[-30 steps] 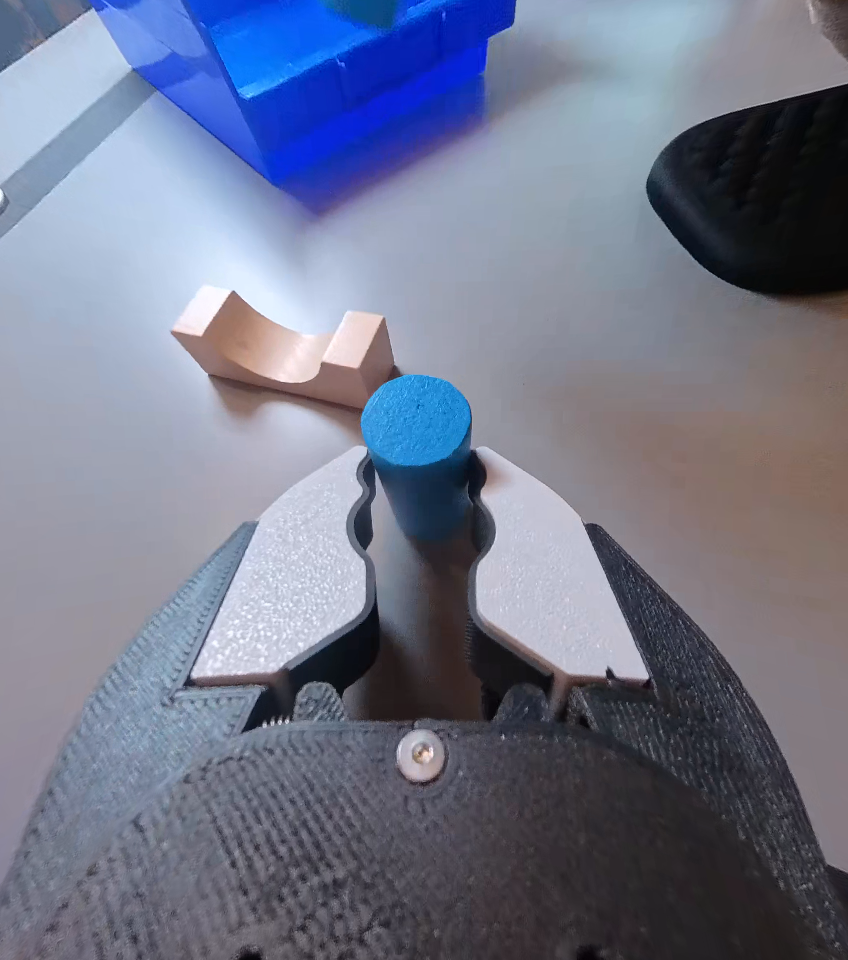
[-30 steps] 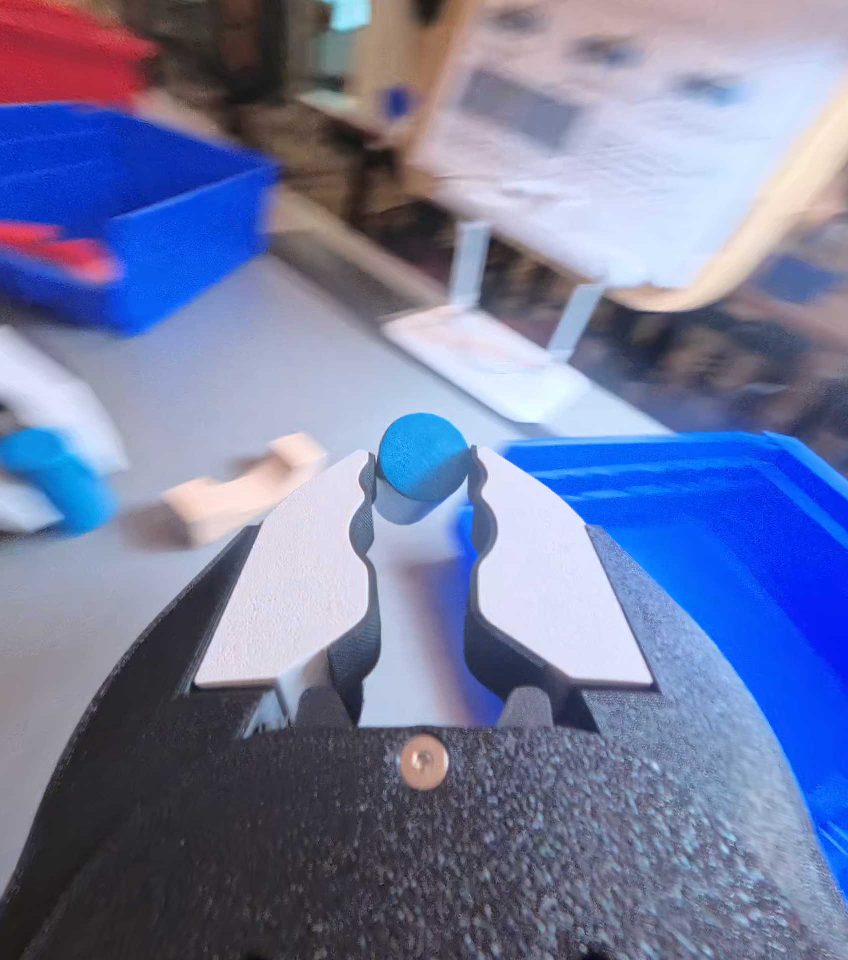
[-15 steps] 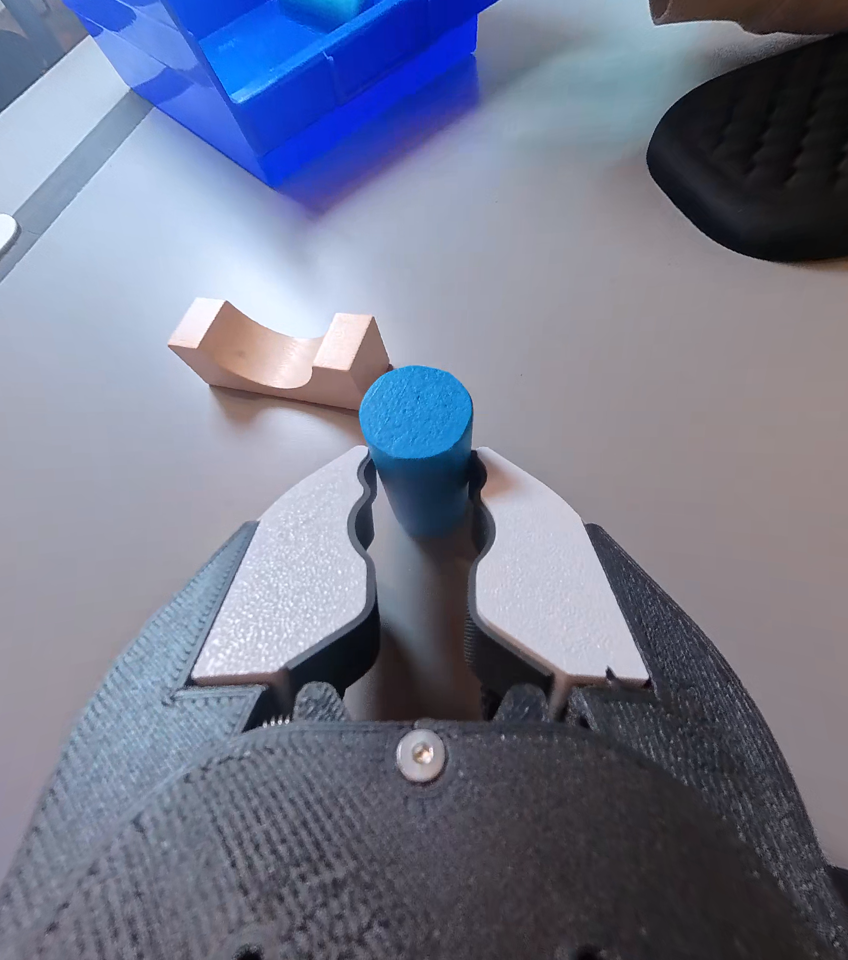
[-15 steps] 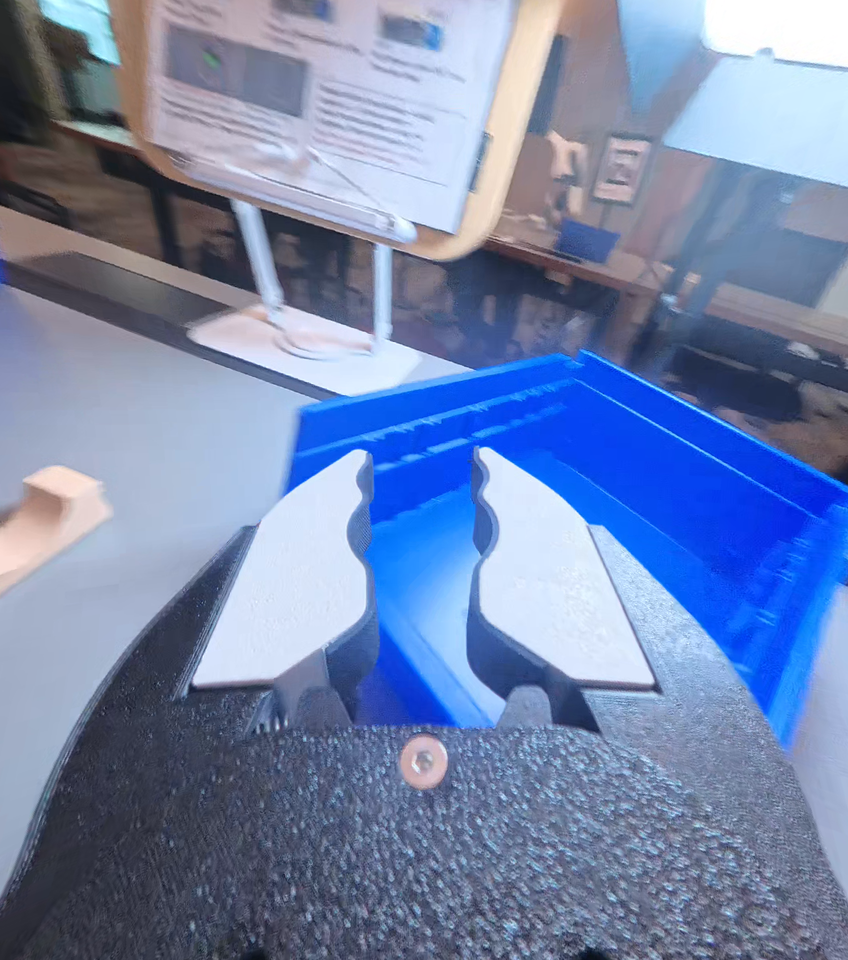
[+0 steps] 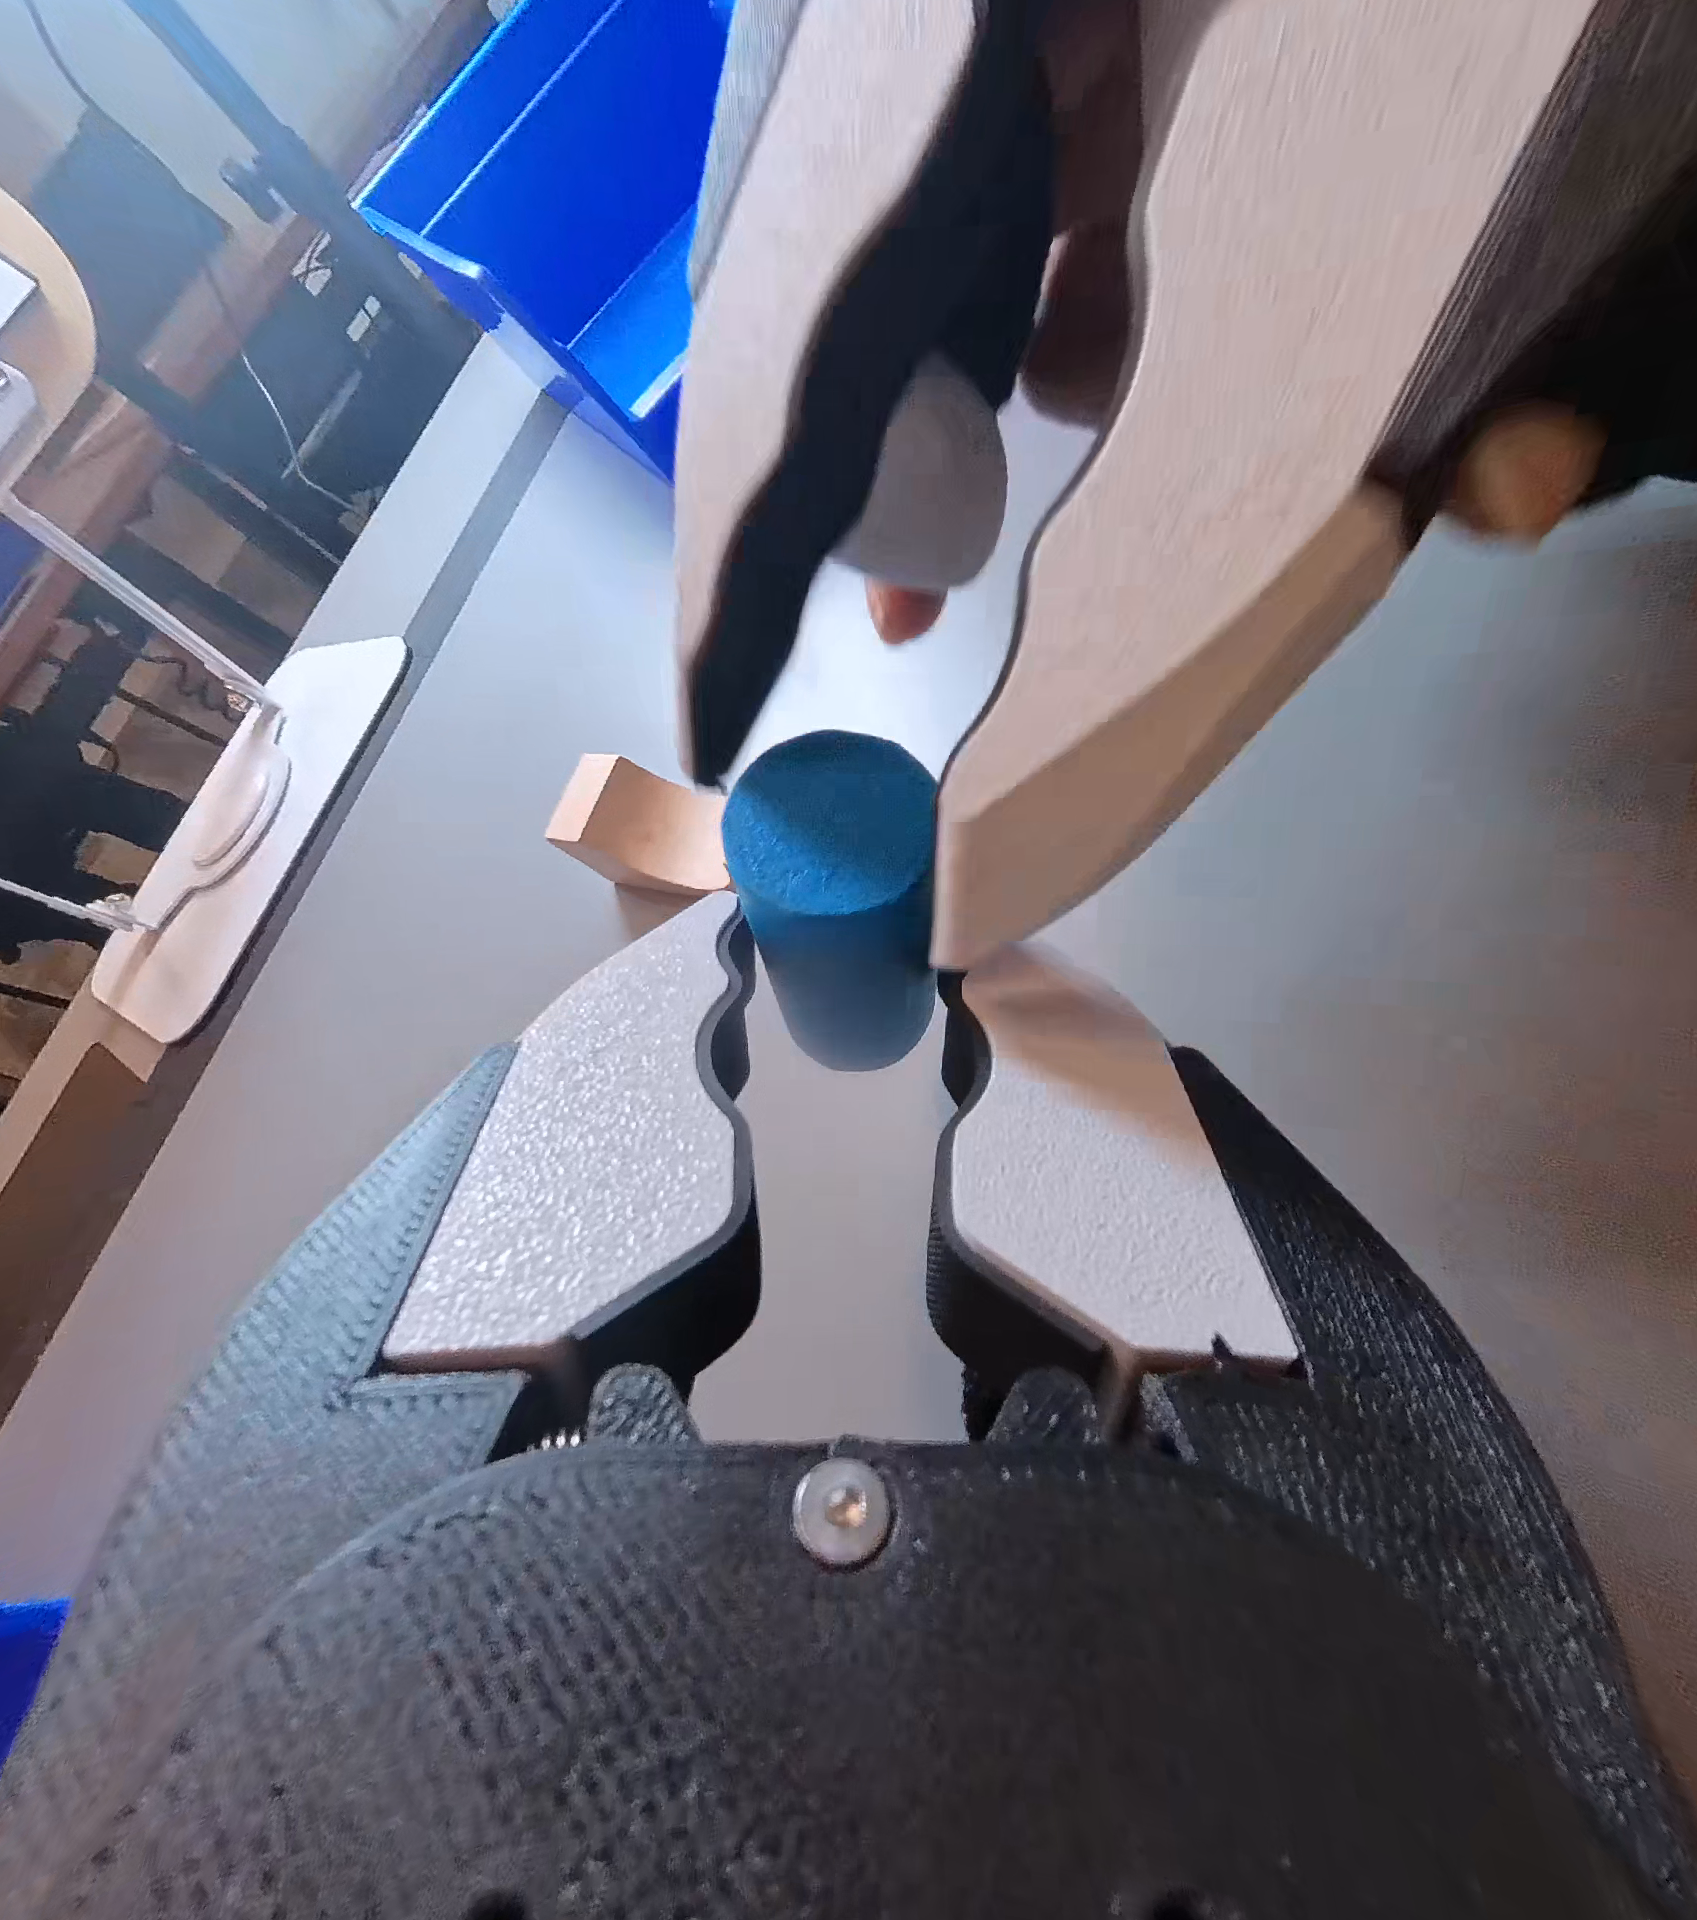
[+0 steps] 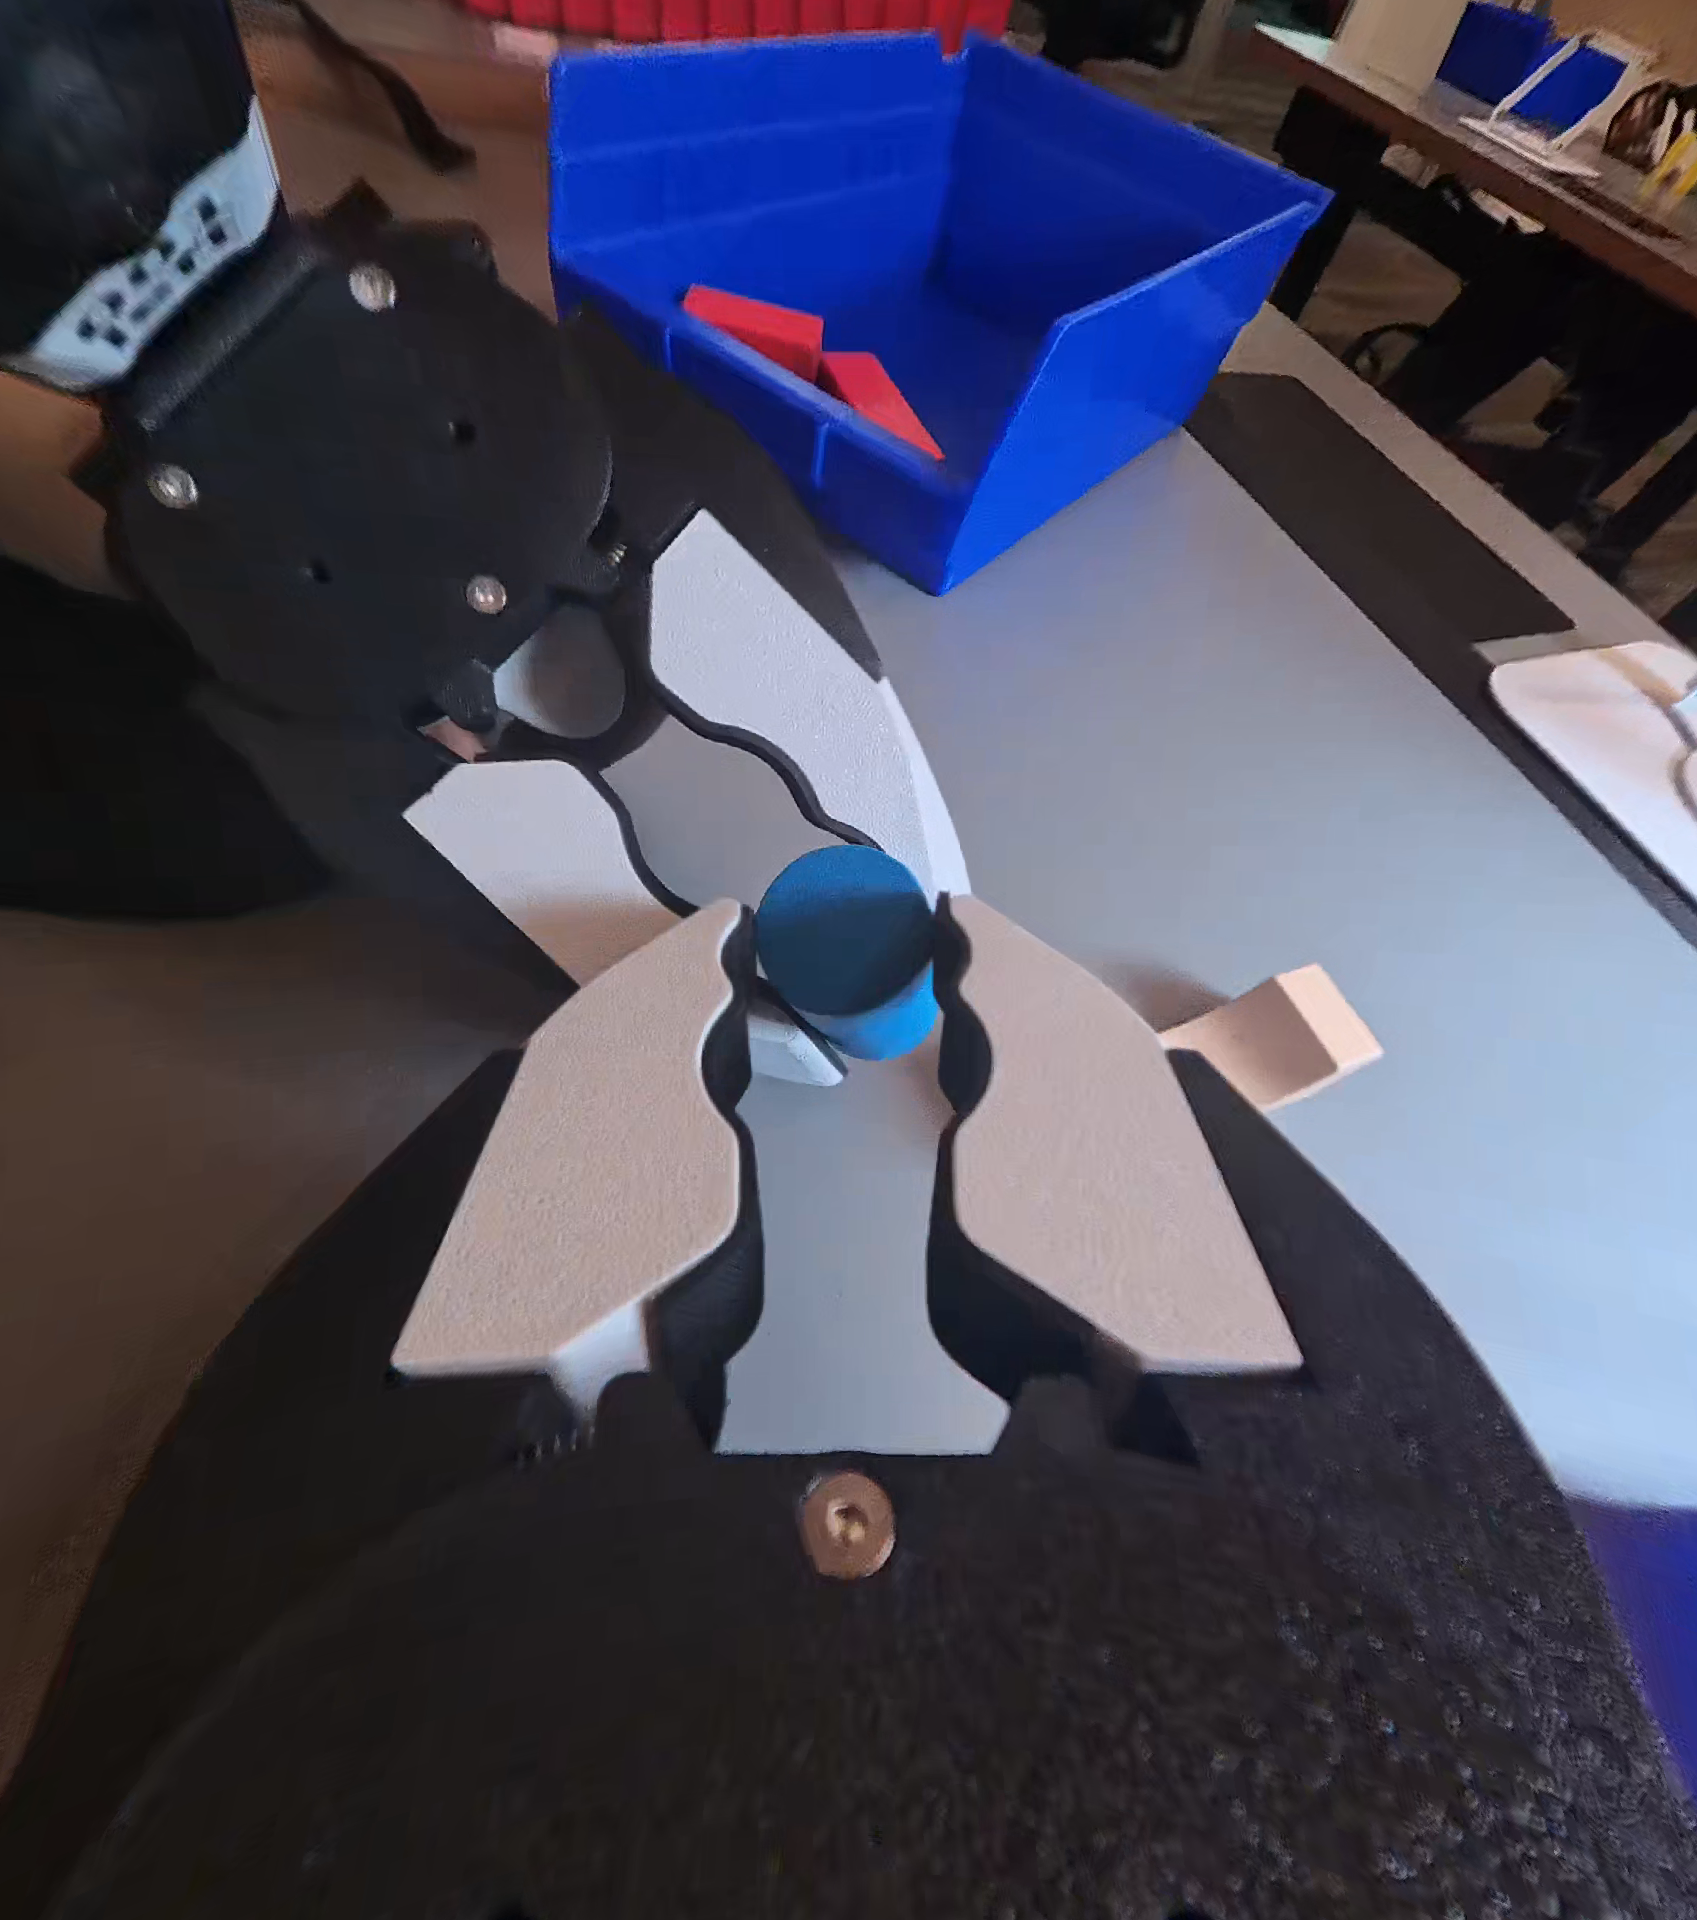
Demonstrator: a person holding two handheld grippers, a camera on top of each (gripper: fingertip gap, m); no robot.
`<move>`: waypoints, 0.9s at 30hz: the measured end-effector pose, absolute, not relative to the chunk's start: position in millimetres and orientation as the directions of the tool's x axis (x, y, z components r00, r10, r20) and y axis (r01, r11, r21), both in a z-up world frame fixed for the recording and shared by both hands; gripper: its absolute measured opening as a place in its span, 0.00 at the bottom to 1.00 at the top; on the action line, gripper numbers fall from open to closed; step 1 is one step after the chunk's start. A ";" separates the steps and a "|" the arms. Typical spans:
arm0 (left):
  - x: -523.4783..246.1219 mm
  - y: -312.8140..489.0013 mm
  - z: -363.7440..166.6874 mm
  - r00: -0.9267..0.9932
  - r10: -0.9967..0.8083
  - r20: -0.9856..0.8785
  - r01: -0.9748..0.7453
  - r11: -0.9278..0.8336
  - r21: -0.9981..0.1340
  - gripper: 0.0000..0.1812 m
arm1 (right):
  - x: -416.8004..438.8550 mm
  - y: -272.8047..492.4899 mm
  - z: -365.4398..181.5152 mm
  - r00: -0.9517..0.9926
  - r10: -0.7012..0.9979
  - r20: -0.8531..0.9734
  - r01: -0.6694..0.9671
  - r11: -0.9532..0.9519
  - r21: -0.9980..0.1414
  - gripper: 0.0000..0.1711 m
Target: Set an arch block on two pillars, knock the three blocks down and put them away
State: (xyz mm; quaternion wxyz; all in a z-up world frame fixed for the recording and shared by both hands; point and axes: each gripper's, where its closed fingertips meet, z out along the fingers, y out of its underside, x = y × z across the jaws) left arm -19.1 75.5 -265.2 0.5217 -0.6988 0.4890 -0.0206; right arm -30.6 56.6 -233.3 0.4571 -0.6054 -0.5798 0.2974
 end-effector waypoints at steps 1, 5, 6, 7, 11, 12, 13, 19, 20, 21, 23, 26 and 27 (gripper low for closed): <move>-17.8 74.2 -265.2 0.516 -0.708 -0.482 -0.662 0.027 -0.749 0.19 | -32.1 57.1 -237.9 0.146 0.967 0.207 0.453 0.120 -0.883 0.19; -18.1 75.4 -258.9 0.535 -0.697 -0.478 -0.625 0.054 -0.779 0.18 | -26.2 63.5 -226.7 0.158 0.966 0.204 0.423 0.121 -0.898 0.19; -20.3 77.5 -252.5 0.555 -0.681 -0.478 -0.605 0.063 -0.794 0.17 | -19.4 73.6 -215.3 0.204 0.956 0.212 0.392 0.119 -0.912 0.19; -23.8 80.5 -248.5 0.576 -0.667 -0.473 -0.589 0.063 -0.806 0.19 | -9.2 88.1 -201.5 0.269 0.937 0.225 0.353 0.122 -0.928 0.19; -40.6 93.0 -255.2 0.633 -0.671 -0.386 -0.536 -0.020 -0.844 0.21 | 71.6 174.7 -161.8 0.629 0.739 0.240 0.268 0.084 -0.960 0.19; -42.2 94.8 -258.5 0.640 -0.684 -0.350 -0.518 -0.048 -0.854 0.21 | 97.3 196.1 -161.4 0.704 0.662 0.259 0.285 0.071 -0.956 0.19; -42.6 95.5 -261.5 0.645 -0.698 -0.311 -0.498 -0.075 -0.864 0.21 | 121.4 214.7 -166.1 0.757 0.590 0.280 0.315 0.045 -0.948 0.19; -46.6 98.8 -267.2 0.658 -0.720 -0.223 -0.451 -0.139 -0.882 0.21 | 187.1 262.9 -208.2 0.867 0.392 0.307 0.394 -0.163 -0.905 0.21; -46.8 99.0 -267.4 0.656 -0.720 -0.228 -0.455 -0.136 -0.880 0.21 | 187.8 263.4 -207.5 0.871 0.381 0.311 0.392 -0.158 -0.906 0.21; -46.1 98.4 -267.9 0.652 -0.724 -0.224 -0.454 -0.135 -0.881 0.20 | 185.6 262.0 -206.0 0.872 0.387 0.300 0.382 -0.151 -0.912 0.21; -44.5 97.2 -268.9 0.649 -0.735 -0.196 -0.438 -0.150 -0.886 0.20 | 177.5 256.8 -200.5 0.866 0.413 0.282 0.359 -0.121 -0.926 0.21; -46.6 99.1 -268.7 0.660 -0.732 -0.172 -0.418 -0.167 -0.893 0.20 | 146.3 239.6 -194.9 0.800 0.528 0.284 0.353 -0.032 -0.935 0.21; -47.7 100.1 -268.5 0.664 -0.729 -0.166 -0.412 -0.172 -0.895 0.19 | 130.3 230.6 -198.7 0.759 0.589 0.279 0.358 -0.020 -0.933 0.22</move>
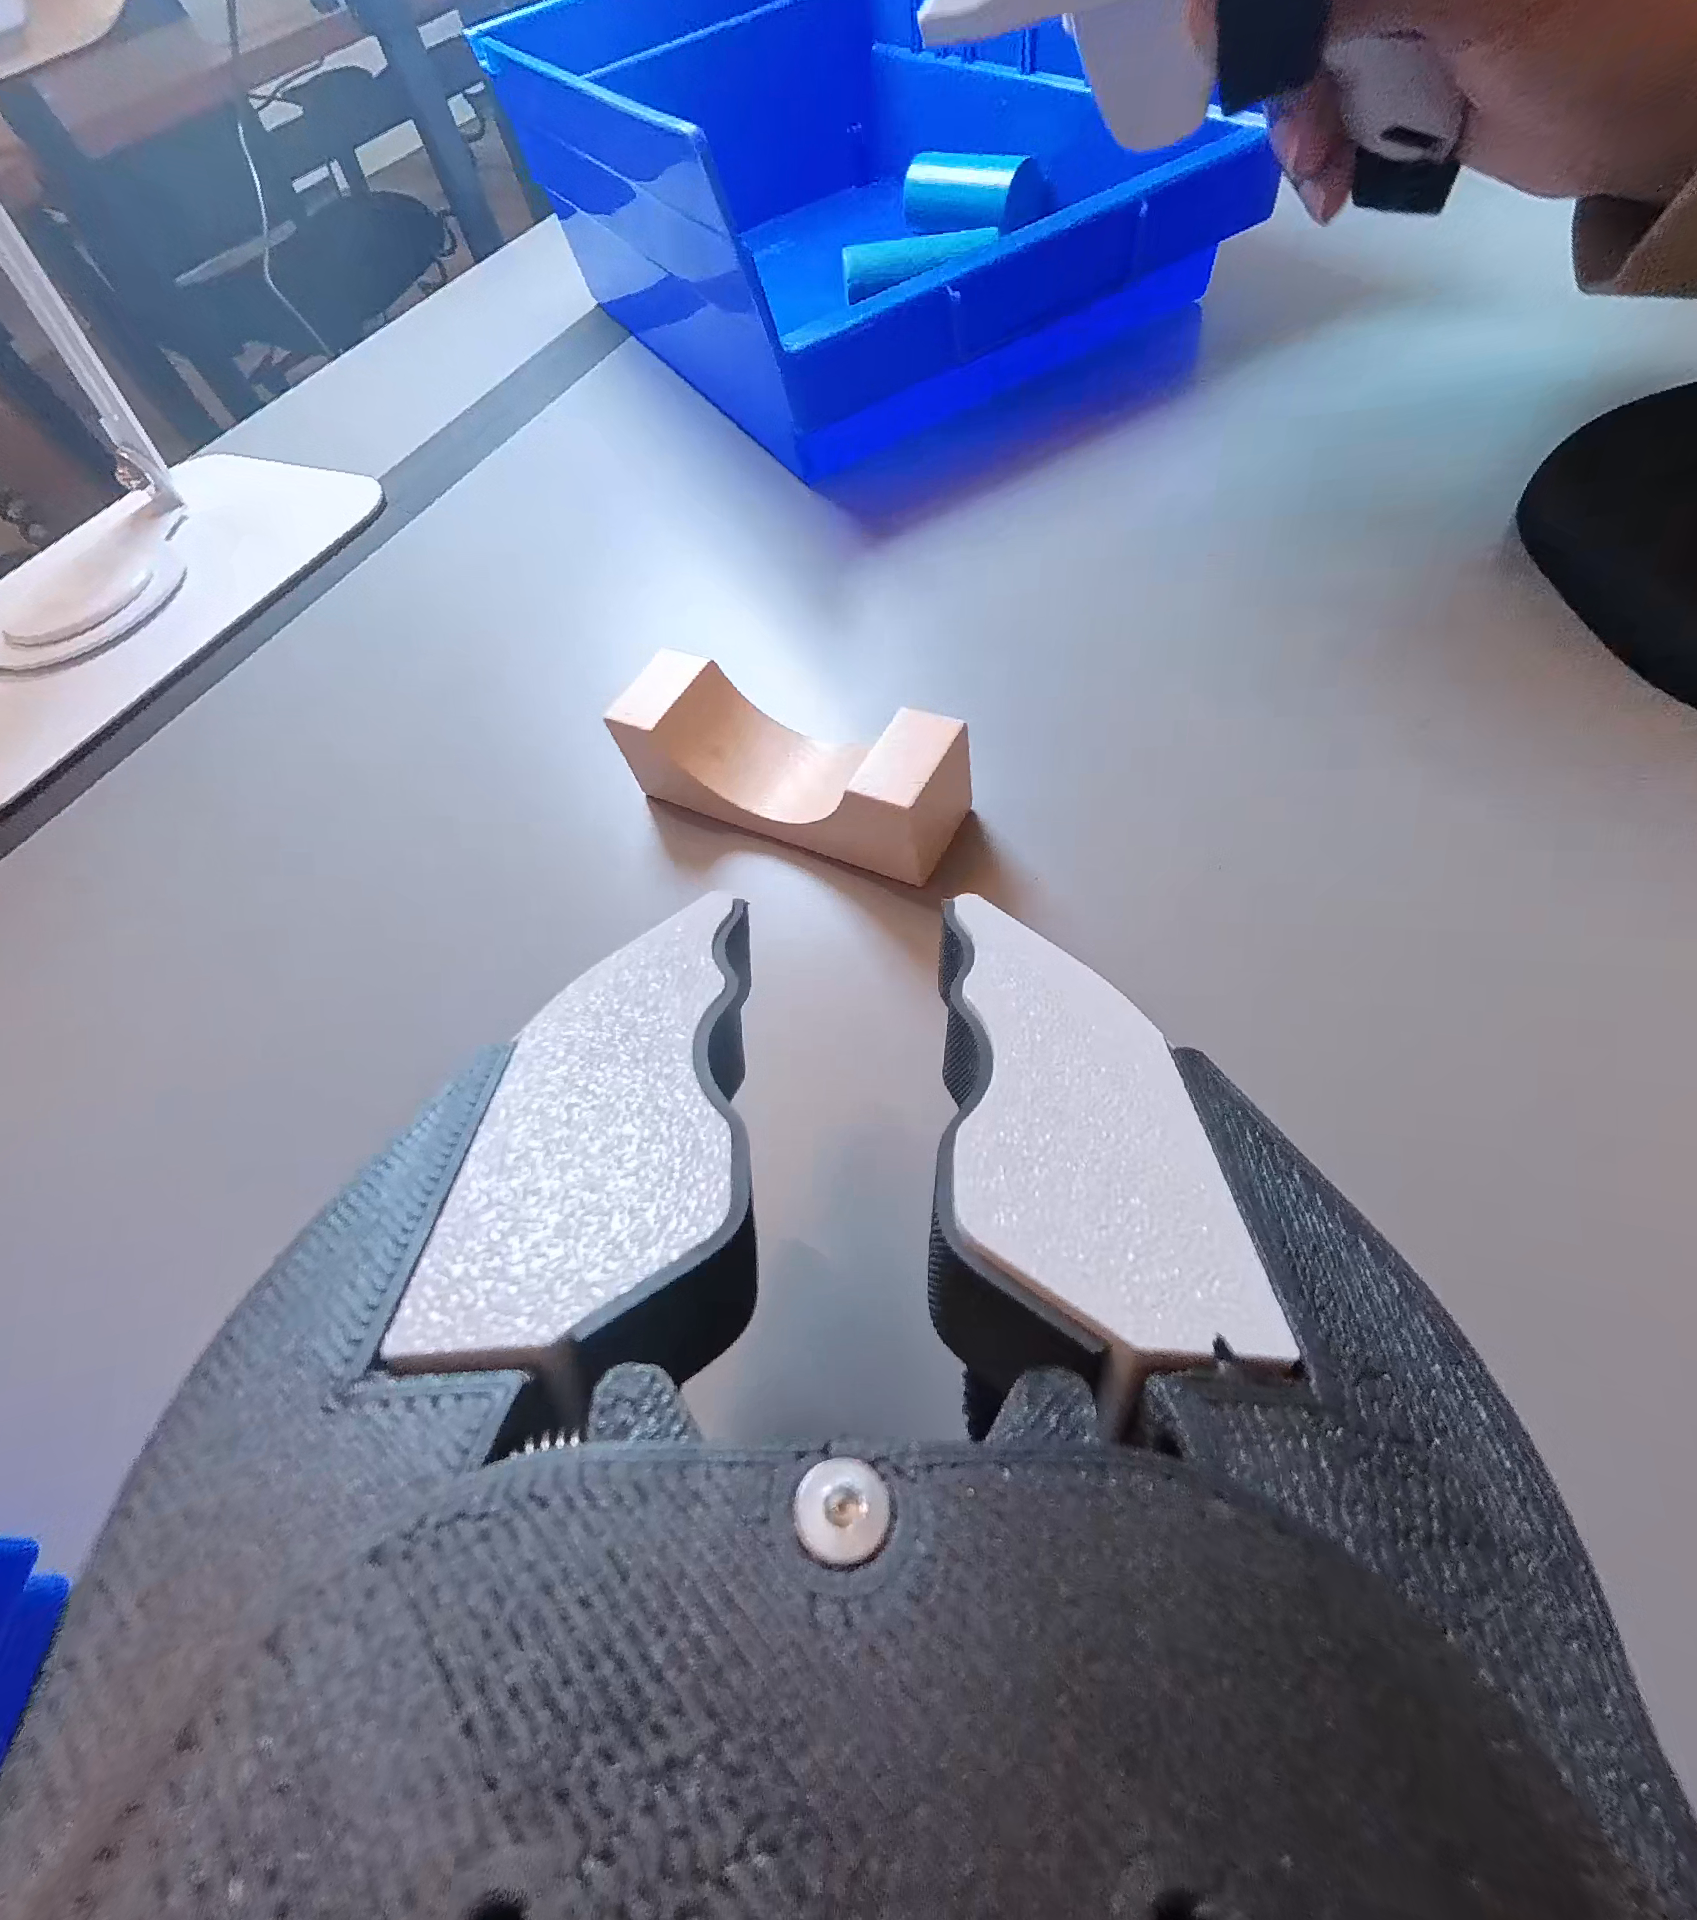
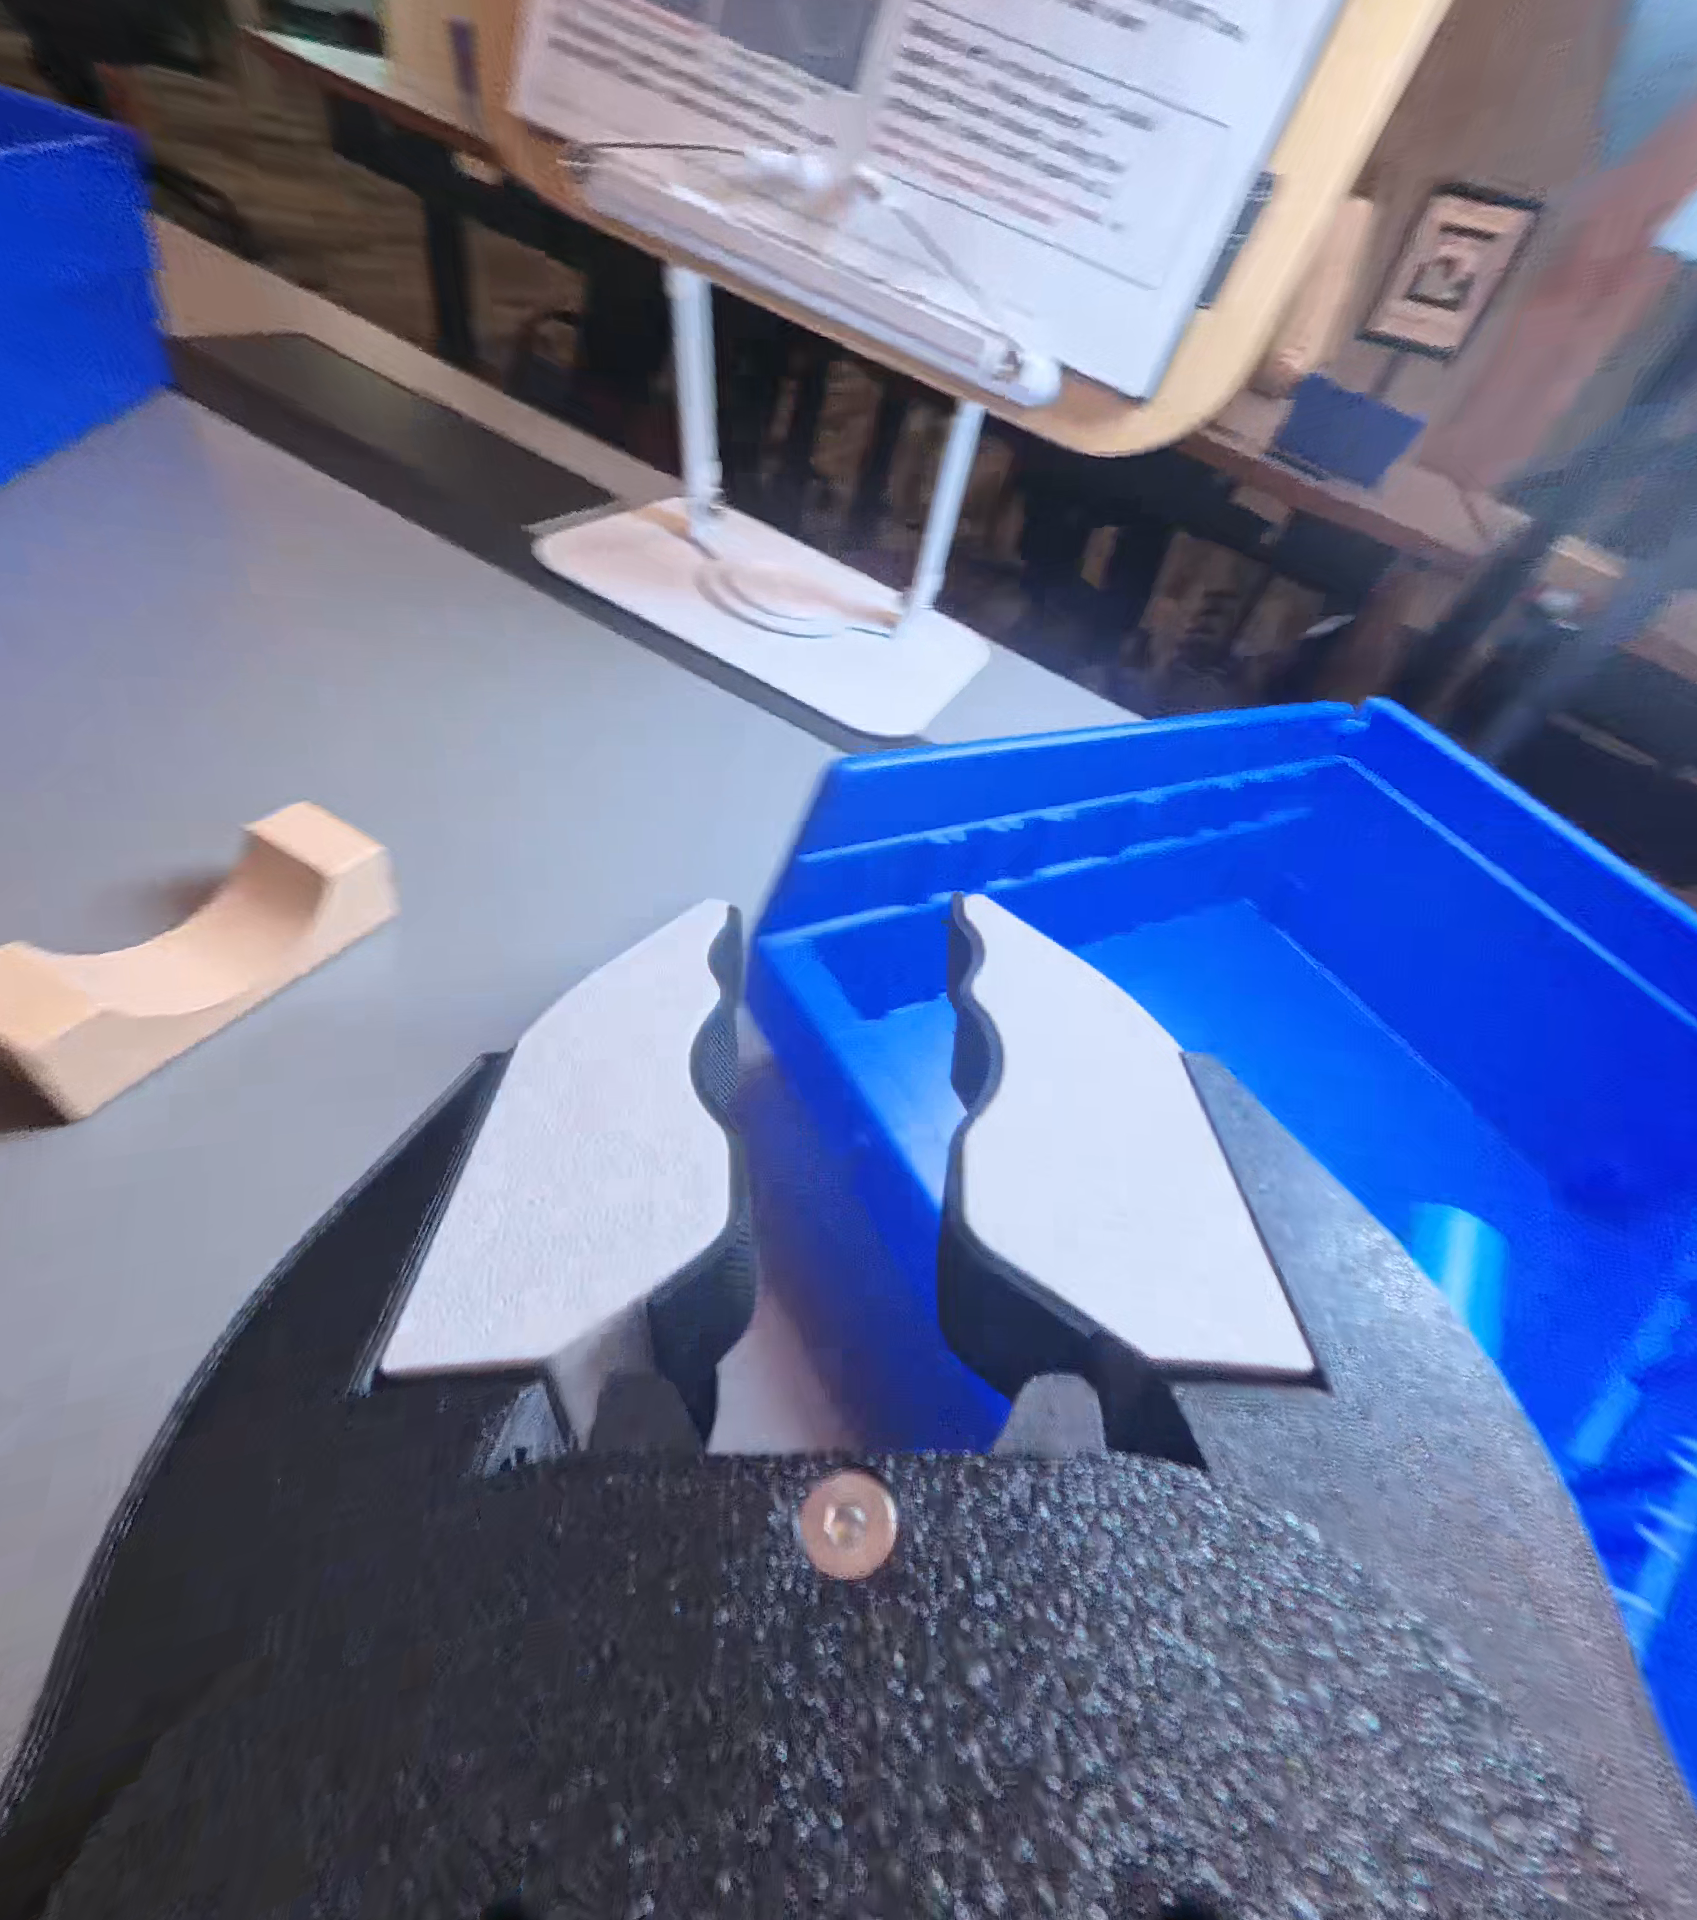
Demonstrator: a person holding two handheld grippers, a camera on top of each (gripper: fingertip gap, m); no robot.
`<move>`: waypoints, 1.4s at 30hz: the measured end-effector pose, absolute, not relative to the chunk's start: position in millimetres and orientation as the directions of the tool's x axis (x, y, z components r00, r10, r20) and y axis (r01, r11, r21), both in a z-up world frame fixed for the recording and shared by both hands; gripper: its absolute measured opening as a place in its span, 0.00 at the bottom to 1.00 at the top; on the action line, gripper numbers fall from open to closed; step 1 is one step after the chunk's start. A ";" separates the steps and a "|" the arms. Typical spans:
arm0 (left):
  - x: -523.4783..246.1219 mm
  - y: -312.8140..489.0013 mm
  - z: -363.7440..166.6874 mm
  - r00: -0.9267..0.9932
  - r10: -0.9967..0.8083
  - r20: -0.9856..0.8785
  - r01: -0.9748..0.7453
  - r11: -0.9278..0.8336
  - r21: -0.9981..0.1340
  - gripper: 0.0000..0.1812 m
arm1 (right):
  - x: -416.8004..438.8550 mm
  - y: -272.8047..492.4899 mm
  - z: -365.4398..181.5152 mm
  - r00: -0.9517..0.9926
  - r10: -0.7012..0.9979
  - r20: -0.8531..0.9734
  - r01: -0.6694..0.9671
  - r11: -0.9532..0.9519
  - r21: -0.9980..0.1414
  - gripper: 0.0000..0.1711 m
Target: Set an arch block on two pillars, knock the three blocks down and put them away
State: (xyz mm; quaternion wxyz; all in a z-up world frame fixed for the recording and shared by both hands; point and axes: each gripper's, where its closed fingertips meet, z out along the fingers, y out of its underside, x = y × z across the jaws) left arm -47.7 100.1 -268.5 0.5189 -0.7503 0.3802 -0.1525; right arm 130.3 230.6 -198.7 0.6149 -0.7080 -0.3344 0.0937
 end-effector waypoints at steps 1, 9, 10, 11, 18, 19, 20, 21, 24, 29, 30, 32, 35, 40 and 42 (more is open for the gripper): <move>-48.9 101.0 -268.7 0.669 -0.726 -0.161 -0.408 -0.178 -0.895 0.19 | 112.8 220.1 -205.1 0.710 0.651 0.268 0.368 -0.018 -0.930 0.24; -54.0 105.6 -270.2 0.685 -0.712 -0.154 -0.401 -0.192 -0.896 0.19 | 4.2 137.0 -265.5 0.262 0.922 0.285 0.540 0.105 -0.835 0.31; -54.3 106.0 -270.6 0.686 -0.711 -0.155 -0.402 -0.192 -0.895 0.19 | -2.6 134.9 -272.0 0.240 0.927 0.289 0.559 0.112 -0.822 0.32; -54.5 106.3 -270.9 0.685 -0.711 -0.156 -0.403 -0.192 -0.895 0.19 | -8.4 133.0 -279.1 0.218 0.933 0.287 0.575 0.115 -0.810 0.32; -56.3 107.8 -264.1 0.697 -0.702 -0.147 -0.371 -0.177 -0.912 0.19 | -12.4 130.6 -283.8 0.167 0.921 0.352 0.614 0.182 -0.768 0.13; -56.8 108.1 -262.3 0.699 -0.699 -0.147 -0.364 -0.172 -0.915 0.19 | -9.9 133.0 -274.5 0.192 0.914 0.358 0.590 0.184 -0.786 0.13; -57.4 108.6 -260.5 0.703 -0.695 -0.147 -0.358 -0.167 -0.919 0.19 | -6.2 136.9 -263.0 0.225 0.904 0.362 0.559 0.184 -0.809 0.13; -58.1 109.0 -259.2 0.707 -0.692 -0.148 -0.353 -0.164 -0.921 0.19 | -0.9 143.2 -250.5 0.267 0.887 0.376 0.531 0.190 -0.826 0.13; -58.9 109.6 -259.3 0.711 -0.689 -0.142 -0.347 -0.168 -0.923 0.20 | 25.6 168.6 -210.2 0.418 0.797 0.435 0.455 0.231 -0.860 0.13; -59.1 109.7 -256.1 0.714 -0.689 -0.120 -0.321 -0.170 -0.932 0.20 | 89.8 211.0 -161.2 0.672 0.666 0.324 0.280 0.176 -0.944 0.13; -59.3 109.7 -255.8 0.715 -0.690 -0.110 -0.312 -0.175 -0.934 0.20 | 102.3 219.8 -160.1 0.707 0.652 0.275 0.250 0.132 -0.959 0.13; -59.8 110.0 -255.7 0.717 -0.691 -0.090 -0.296 -0.186 -0.937 0.20 | 122.8 235.7 -165.0 0.760 0.629 0.166 0.191 0.028 -0.981 0.13; -61.4 111.1 -256.6 0.721 -0.688 -0.080 -0.289 -0.195 -0.937 0.20 | 140.6 252.7 -185.2 0.796 0.605 0.015 0.129 -0.146 -0.981 0.13; -61.6 111.2 -257.5 0.719 -0.689 -0.089 -0.299 -0.191 -0.935 0.20 | 158.4 267.1 -211.6 0.844 0.524 -0.109 0.080 -0.325 -0.942 0.13; -61.6 111.2 -257.7 0.718 -0.689 -0.092 -0.301 -0.189 -0.935 0.20 | 163.6 270.3 -219.7 0.860 0.498 -0.108 0.091 -0.359 -0.929 0.13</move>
